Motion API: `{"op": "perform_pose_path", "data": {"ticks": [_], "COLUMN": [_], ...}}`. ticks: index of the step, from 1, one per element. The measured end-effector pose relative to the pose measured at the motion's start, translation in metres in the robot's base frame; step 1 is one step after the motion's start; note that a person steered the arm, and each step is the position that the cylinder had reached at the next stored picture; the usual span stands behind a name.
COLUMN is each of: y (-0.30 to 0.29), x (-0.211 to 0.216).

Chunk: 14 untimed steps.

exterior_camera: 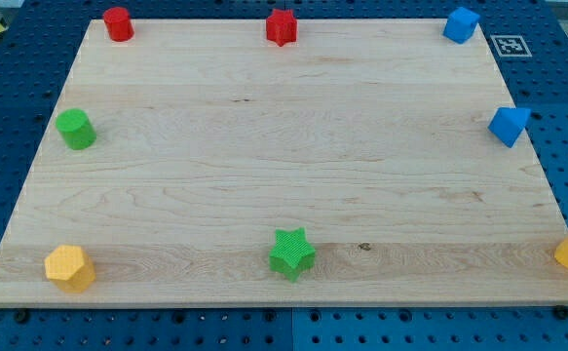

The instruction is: Move the yellow heart towards center

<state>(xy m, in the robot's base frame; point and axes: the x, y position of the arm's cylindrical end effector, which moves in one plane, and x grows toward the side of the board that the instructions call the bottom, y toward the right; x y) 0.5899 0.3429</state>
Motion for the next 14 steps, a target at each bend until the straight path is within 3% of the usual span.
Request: {"op": "perform_pose_path", "data": {"ticks": [2,4,7,12,13,14], "y": [-0.066,-0.062,-0.125,-0.190,-0.225,-0.304], "x": [-0.007,0.007,0.001,-0.077,-0.073,-0.073]}}
